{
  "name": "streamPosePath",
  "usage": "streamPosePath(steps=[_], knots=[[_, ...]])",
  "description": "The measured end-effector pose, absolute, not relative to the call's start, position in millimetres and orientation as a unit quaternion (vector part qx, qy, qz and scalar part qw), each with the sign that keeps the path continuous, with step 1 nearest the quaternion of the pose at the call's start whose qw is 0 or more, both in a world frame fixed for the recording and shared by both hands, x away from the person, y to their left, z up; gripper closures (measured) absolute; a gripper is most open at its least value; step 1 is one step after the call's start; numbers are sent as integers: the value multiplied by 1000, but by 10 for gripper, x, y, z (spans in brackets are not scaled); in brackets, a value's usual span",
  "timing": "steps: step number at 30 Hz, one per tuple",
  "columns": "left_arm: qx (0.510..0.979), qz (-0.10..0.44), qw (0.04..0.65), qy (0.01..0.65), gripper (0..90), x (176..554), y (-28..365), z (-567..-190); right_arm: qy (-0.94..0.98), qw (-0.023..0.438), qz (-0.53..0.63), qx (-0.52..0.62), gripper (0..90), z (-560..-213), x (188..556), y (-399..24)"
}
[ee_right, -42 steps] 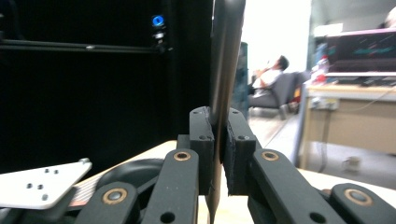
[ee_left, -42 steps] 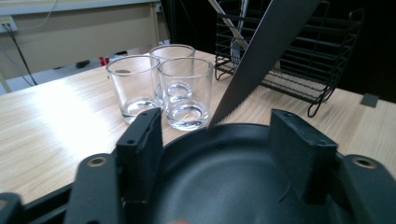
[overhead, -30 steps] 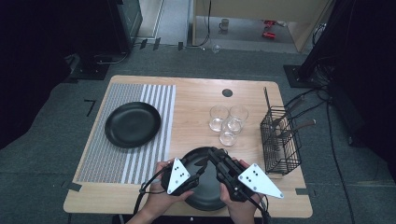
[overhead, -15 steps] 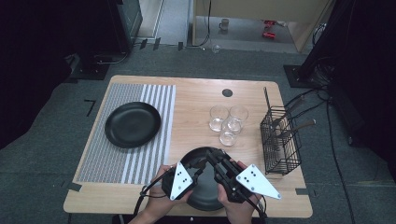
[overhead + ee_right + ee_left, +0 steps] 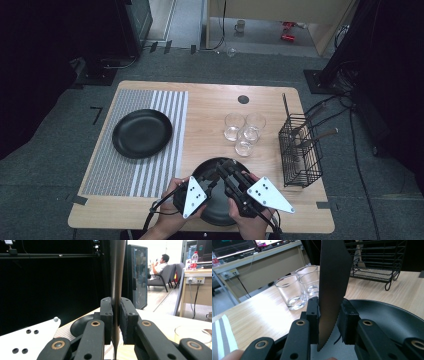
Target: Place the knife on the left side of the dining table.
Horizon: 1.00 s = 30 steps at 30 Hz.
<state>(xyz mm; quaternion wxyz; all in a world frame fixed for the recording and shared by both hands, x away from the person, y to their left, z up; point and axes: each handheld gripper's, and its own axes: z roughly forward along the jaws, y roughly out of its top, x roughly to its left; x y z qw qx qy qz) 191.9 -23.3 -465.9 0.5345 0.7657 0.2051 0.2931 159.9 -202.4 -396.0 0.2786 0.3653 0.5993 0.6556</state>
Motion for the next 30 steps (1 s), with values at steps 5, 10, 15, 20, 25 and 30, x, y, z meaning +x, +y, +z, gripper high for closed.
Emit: streamPosePath(steps=[5, 10, 15, 20, 25, 30], knots=[[764, 293, 537, 206, 741, 1914, -235, -4656, 604, 281, 649, 367, 824, -4004, 1617, -1996], [764, 292, 537, 207, 741, 1922, -235, -4662, 610, 279, 644, 368, 821, -4050, 1637, -1968], [764, 290, 538, 208, 740, 1919, -237, -4659, 614, 278, 639, 370, 819, -4086, 1654, -1954], [761, 288, 542, 208, 739, 1915, -233, -4647, 621, 275, 634, 371, 823, -4131, 1665, -1918], [762, 286, 541, 210, 739, 1923, -222, -4648, 626, 271, 632, 369, 822, -4163, 1672, -1883], [763, 285, 541, 210, 739, 1918, -222, -4639, 628, 267, 631, 368, 822, -4191, 1671, -1861]])
